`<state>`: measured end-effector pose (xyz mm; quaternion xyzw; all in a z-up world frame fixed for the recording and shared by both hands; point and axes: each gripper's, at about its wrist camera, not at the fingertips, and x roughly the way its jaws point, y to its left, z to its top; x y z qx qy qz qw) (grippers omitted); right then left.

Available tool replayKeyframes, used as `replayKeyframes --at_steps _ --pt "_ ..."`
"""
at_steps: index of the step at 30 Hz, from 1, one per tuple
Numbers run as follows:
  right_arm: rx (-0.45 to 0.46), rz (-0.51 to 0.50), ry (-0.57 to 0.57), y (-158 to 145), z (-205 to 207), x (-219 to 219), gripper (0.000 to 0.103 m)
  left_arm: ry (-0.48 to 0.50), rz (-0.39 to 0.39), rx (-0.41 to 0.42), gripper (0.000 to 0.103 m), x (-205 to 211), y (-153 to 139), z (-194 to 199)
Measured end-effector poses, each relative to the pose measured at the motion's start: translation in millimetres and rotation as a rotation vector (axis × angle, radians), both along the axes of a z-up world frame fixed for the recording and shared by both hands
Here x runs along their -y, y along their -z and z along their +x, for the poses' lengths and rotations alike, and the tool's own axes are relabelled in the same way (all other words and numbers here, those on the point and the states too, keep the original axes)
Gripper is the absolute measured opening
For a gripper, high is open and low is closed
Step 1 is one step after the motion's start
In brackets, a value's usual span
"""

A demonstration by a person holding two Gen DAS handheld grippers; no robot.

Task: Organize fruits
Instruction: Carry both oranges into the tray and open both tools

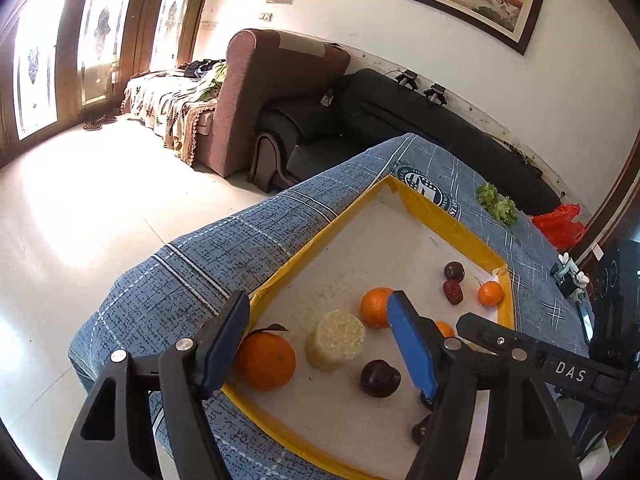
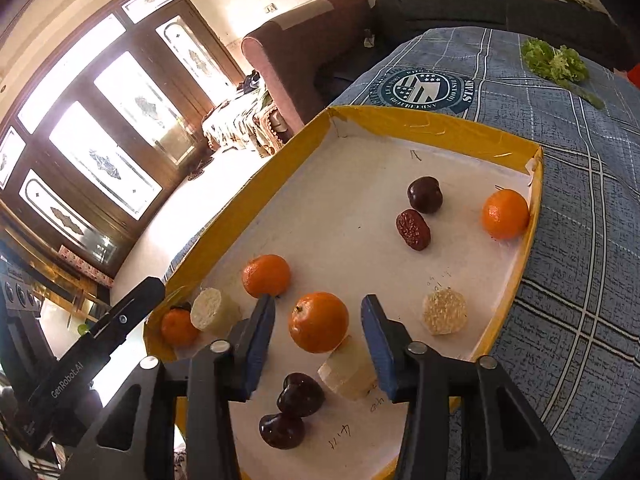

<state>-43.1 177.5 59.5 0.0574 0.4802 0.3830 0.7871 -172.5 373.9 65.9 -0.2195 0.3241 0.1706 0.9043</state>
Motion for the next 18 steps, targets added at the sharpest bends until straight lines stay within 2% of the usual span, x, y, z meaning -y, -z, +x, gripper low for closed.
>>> replayKeyframes --at_steps 1,2,6,10,14,16,18 --pt "0.004 0.008 0.005 -1 1 1 0.064 0.000 -0.002 -0.002 0.071 0 1 0" --pt "0.012 0.013 0.011 -3 1 4 0.066 -0.004 -0.004 -0.002 0.071 -2 1 0" --pt "0.027 0.007 -0.006 -10 -4 9 0.066 -0.028 -0.010 0.006 0.071 -5 0 -2" --pt "0.024 -0.004 -0.124 -13 -30 2 0.066 -0.056 -0.008 0.013 0.072 -12 -4 -7" --pt "-0.051 0.051 -0.281 -10 -59 -7 0.066 -0.082 0.006 0.023 0.074 -16 -9 -13" --pt "-0.092 0.042 -0.322 -2 -62 -14 0.066 -0.079 0.007 0.023 0.075 -15 -10 -13" --pt "-0.071 -0.014 -0.301 7 -55 -21 0.065 -0.069 0.011 0.022 0.075 -11 -11 -12"
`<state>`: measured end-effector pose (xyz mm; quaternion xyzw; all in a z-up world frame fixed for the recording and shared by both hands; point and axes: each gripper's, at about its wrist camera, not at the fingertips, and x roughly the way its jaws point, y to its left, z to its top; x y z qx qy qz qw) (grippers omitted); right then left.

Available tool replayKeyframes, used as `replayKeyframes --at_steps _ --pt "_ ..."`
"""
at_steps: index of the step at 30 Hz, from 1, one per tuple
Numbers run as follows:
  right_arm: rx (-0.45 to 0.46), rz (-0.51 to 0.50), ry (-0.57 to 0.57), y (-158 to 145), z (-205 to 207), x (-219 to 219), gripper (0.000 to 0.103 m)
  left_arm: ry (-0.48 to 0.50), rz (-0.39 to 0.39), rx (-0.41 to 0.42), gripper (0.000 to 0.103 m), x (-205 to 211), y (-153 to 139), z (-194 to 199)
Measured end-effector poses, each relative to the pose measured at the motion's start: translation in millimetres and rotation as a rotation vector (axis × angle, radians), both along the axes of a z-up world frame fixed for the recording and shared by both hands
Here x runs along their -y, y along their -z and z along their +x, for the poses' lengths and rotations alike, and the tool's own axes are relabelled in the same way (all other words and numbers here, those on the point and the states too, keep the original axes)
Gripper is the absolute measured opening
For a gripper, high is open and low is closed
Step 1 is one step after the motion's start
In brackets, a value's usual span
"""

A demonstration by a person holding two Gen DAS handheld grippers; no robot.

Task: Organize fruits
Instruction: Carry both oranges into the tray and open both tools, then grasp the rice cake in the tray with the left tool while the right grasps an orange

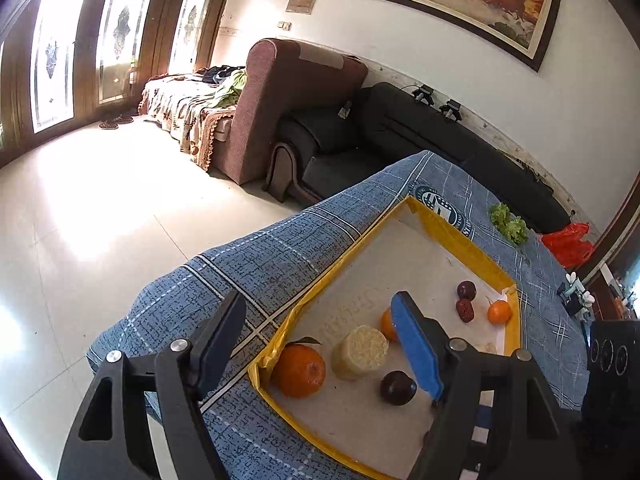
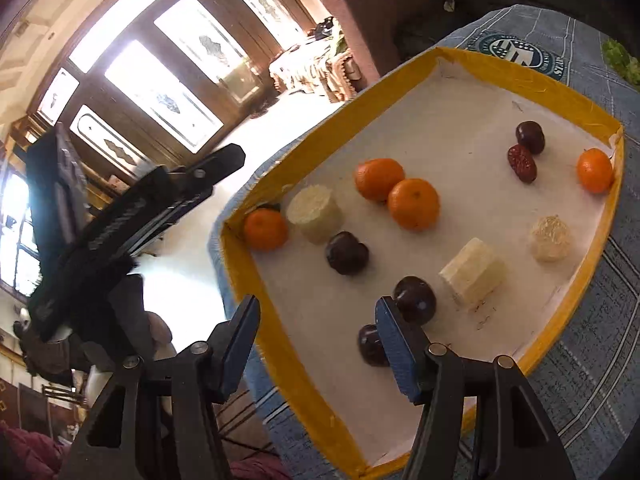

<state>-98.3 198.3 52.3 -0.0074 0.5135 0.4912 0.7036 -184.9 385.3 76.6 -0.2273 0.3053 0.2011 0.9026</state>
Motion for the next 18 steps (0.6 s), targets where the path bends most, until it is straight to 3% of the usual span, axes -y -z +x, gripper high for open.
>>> replayKeyframes --at_steps 2,5,10,13,18 --pt "0.006 0.023 0.025 -2 10 -1 0.063 0.007 0.005 0.000 0.075 3 -1 0" --pt "0.106 -0.019 0.114 -12 24 0 0.064 0.001 0.007 0.013 0.075 1 -5 -4" --pt "0.063 0.058 0.144 -23 33 7 0.064 -0.054 -0.011 0.043 0.076 -15 -7 -18" --pt "-0.024 0.130 0.093 -22 34 -8 0.065 -0.071 -0.025 0.051 0.076 -23 -7 -23" --pt "-0.320 0.227 -0.080 7 28 -56 0.073 -0.086 -0.055 0.059 0.076 -34 -4 -28"
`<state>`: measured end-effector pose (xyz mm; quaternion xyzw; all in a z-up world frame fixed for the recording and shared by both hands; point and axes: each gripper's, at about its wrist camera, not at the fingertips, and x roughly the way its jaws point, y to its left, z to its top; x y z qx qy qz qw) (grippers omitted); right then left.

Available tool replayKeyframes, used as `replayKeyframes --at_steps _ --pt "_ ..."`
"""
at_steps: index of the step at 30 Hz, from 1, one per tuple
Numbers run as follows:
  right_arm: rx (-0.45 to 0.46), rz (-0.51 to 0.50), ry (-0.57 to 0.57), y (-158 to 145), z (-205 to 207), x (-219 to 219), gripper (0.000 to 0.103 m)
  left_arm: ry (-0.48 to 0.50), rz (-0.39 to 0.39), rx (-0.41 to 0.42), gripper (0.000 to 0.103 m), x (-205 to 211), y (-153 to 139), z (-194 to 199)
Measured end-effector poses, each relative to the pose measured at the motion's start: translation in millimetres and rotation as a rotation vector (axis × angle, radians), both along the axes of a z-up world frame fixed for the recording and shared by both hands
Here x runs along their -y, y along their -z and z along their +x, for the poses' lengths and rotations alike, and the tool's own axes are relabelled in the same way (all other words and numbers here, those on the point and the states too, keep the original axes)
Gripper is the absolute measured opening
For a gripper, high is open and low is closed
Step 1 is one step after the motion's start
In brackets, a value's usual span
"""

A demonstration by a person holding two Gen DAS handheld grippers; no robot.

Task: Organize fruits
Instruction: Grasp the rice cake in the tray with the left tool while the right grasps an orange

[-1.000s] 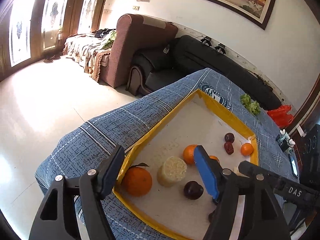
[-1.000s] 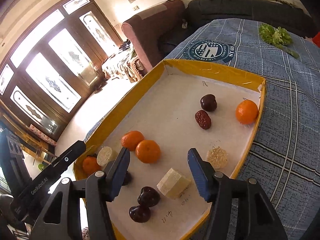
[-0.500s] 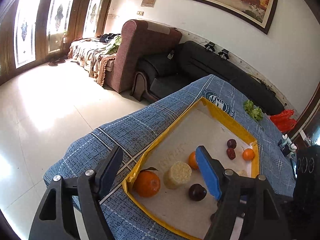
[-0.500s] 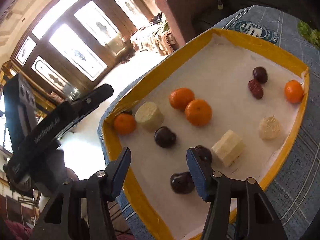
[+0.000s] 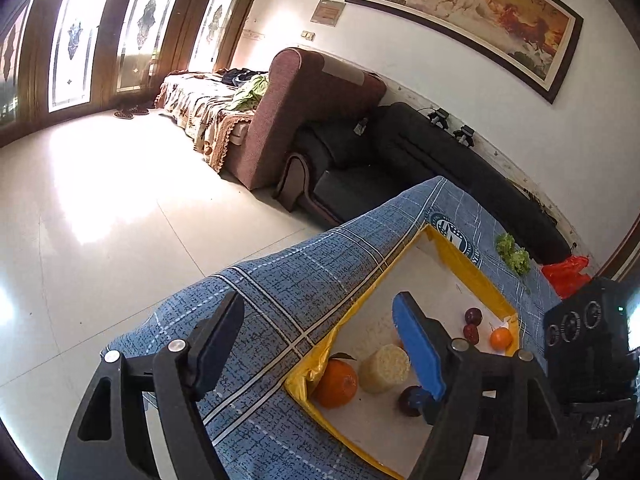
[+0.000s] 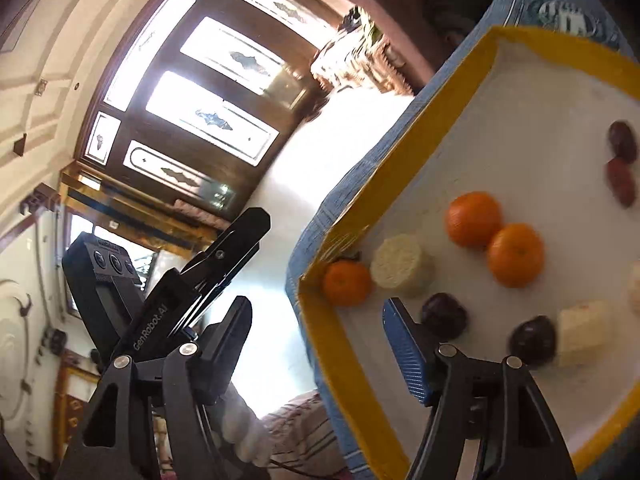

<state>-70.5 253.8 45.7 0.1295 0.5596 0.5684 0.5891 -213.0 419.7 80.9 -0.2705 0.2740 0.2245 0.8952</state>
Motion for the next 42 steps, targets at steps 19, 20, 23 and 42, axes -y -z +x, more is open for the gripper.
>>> replayKeyframes --at_steps 19,20,23,42 --pt "0.532 -0.397 0.278 -13 14 62 0.072 0.411 0.254 -0.195 0.073 68 11 86" --pt "0.583 -0.442 0.255 -10 9 60 0.072 0.443 0.285 -0.219 0.073 72 12 94" --pt "0.664 -0.508 0.213 1 -3 57 0.072 0.494 0.343 -0.296 0.073 73 24 110" --pt "0.591 -0.374 0.138 1 1 60 0.072 0.643 0.370 -0.345 0.036 79 33 121"
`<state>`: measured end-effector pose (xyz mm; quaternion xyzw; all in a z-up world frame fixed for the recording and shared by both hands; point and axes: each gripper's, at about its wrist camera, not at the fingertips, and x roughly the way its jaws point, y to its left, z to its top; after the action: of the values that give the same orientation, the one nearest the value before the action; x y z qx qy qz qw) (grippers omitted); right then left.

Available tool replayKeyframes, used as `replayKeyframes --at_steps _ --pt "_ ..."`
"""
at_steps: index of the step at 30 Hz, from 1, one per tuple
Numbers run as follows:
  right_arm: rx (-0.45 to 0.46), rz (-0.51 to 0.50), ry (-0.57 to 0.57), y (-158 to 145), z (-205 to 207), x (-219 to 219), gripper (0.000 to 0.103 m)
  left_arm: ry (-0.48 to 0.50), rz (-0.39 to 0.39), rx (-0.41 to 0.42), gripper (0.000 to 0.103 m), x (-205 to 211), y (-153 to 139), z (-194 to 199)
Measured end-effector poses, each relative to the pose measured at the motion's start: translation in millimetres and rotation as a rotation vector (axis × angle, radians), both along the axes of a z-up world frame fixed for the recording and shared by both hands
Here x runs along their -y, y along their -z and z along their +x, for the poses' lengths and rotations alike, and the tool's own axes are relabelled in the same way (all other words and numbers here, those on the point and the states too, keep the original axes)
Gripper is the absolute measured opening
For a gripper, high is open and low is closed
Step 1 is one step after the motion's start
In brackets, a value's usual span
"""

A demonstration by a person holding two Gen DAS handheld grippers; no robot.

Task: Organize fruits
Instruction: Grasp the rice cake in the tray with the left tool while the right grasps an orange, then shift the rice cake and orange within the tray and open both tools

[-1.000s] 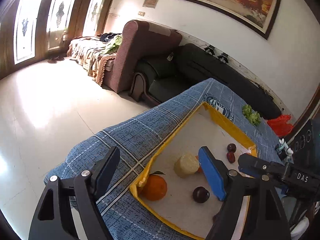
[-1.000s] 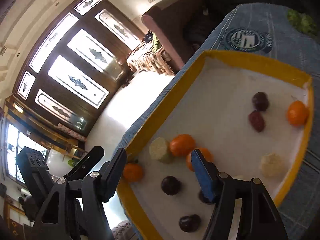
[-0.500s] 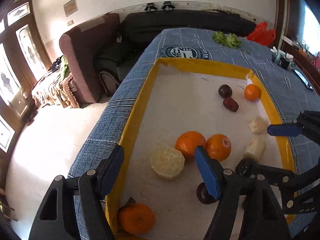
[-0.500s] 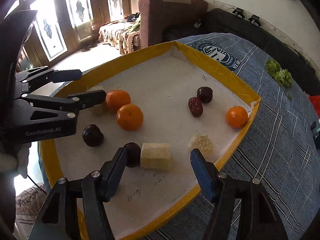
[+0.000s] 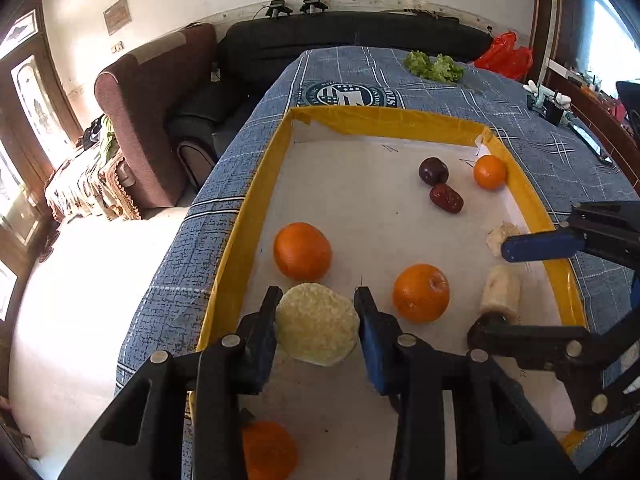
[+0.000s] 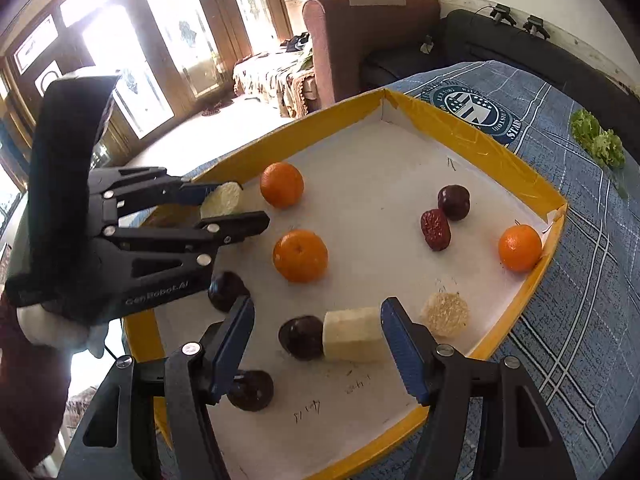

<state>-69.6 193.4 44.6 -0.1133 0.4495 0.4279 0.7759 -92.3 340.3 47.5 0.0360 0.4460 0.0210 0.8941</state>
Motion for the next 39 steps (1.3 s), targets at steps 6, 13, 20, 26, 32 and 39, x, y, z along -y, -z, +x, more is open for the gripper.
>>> replayKeyframes --at_steps 6,13,20,26,32,39 --pt "0.037 -0.044 -0.013 4 7 -36 0.064 -0.014 -0.022 0.019 0.036 -3 -6 -17" --pt "-0.003 -0.053 -0.011 14 14 -47 0.040 -0.067 -0.084 0.027 0.036 -19 -9 -21" --pt "-0.014 -0.012 0.103 6 41 -20 0.040 -0.078 -0.094 0.010 0.036 -12 -7 -5" --pt "-0.044 0.003 0.124 6 52 -21 0.040 -0.100 -0.109 -0.034 0.036 -5 5 15" --pt "-0.063 0.015 0.127 10 57 -23 0.040 -0.127 -0.116 -0.070 0.036 -5 14 28" --pt "-0.082 0.010 0.117 20 59 -22 0.040 -0.149 -0.113 -0.072 0.036 -8 15 29"
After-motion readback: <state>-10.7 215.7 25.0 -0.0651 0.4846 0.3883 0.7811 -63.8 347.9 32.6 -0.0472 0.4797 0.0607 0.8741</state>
